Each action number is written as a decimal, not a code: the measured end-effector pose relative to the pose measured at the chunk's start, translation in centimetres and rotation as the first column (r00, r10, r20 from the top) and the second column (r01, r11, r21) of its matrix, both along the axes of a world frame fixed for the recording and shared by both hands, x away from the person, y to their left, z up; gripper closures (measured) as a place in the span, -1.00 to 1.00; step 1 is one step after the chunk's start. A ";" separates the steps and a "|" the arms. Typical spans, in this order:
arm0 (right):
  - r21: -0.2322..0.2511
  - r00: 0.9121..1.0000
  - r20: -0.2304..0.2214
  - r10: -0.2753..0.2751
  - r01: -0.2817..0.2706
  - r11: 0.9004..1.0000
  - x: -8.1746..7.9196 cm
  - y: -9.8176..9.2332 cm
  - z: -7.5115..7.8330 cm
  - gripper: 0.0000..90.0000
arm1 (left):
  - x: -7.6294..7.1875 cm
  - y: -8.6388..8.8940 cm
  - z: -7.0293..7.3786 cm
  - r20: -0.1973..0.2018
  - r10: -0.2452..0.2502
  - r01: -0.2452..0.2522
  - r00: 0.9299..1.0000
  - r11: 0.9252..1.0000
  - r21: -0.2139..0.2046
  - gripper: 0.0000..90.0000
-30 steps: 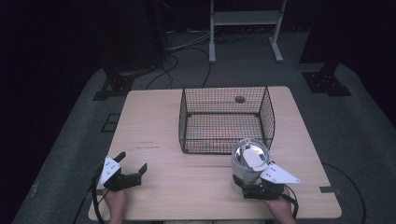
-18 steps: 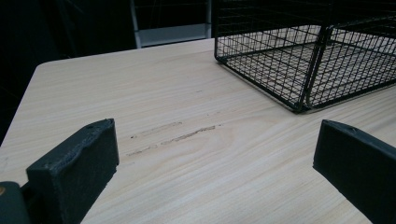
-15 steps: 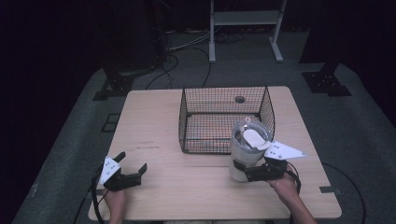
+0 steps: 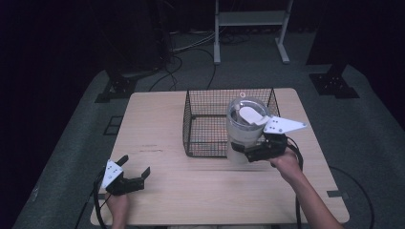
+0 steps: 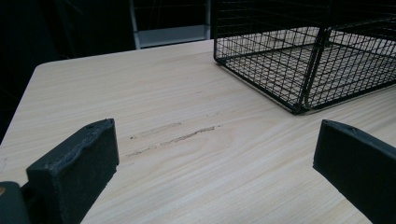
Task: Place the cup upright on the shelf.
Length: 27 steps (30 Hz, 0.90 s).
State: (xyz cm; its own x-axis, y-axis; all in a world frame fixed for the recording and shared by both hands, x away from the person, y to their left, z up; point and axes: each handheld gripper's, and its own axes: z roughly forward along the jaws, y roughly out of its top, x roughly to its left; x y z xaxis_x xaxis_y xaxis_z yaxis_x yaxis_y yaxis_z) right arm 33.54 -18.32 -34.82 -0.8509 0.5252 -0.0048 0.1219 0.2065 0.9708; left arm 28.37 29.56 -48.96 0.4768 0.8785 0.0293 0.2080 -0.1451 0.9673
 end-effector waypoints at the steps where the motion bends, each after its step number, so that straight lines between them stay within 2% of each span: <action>1: 0.017 1.000 -0.004 0.013 -0.013 1.000 0.8 0.3 0.8 -0.80 | 0.0 0.0 0.0 0.001 0.000 0.000 1.000 1.000 -0.001 -1.00; 6: 0.031 0.999 0.019 0.029 -0.030 0.999 2.3 0.9 2.1 -0.80 | 0.0 0.0 0.0 0.003 -0.001 0.001 1.000 1.000 -0.005 -1.00; 7: 0.021 0.999 0.023 0.035 -0.036 0.999 3.1 1.4 2.9 -0.80 | 0.0 0.0 0.0 0.005 -0.002 0.002 1.000 1.000 -0.004 -1.00; 10: 0.007 0.999 0.031 0.042 -0.042 0.999 3.9 1.9 3.5 -0.80 | 0.0 0.0 0.0 0.003 -0.002 0.002 1.000 1.000 -0.002 -1.00; 11: -0.010 0.998 0.032 0.046 -0.046 0.999 4.7 2.4 4.1 -0.80 | 0.0 0.0 0.0 0.004 -0.001 0.001 1.000 1.000 -0.004 -1.00; 12: -0.010 0.998 0.032 0.046 -0.046 0.999 4.7 2.4 4.1 -0.80 | 0.0 0.0 0.0 0.004 -0.001 0.001 1.000 1.000 -0.004 -1.00; 15: -0.006 0.998 0.018 0.054 -0.054 0.999 6.4 3.5 4.9 -0.80 | 0.0 0.1 0.0 0.004 -0.001 0.001 1.000 1.000 -0.007 -1.00; 27: 0.007 0.997 0.029 0.073 -0.073 0.997 10.1 5.6 5.4 -0.80 | -0.1 0.2 0.0 0.005 -0.007 0.007 1.000 1.000 -0.012 -1.00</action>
State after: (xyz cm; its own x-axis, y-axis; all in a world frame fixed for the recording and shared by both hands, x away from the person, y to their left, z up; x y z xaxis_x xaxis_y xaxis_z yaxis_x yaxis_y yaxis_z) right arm 43.65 -12.76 -29.44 -0.8865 0.4621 -0.0255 0.0792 0.2057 0.9754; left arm 28.23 29.72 -48.94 0.4826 0.8756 0.0212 0.2023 -0.1349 0.9700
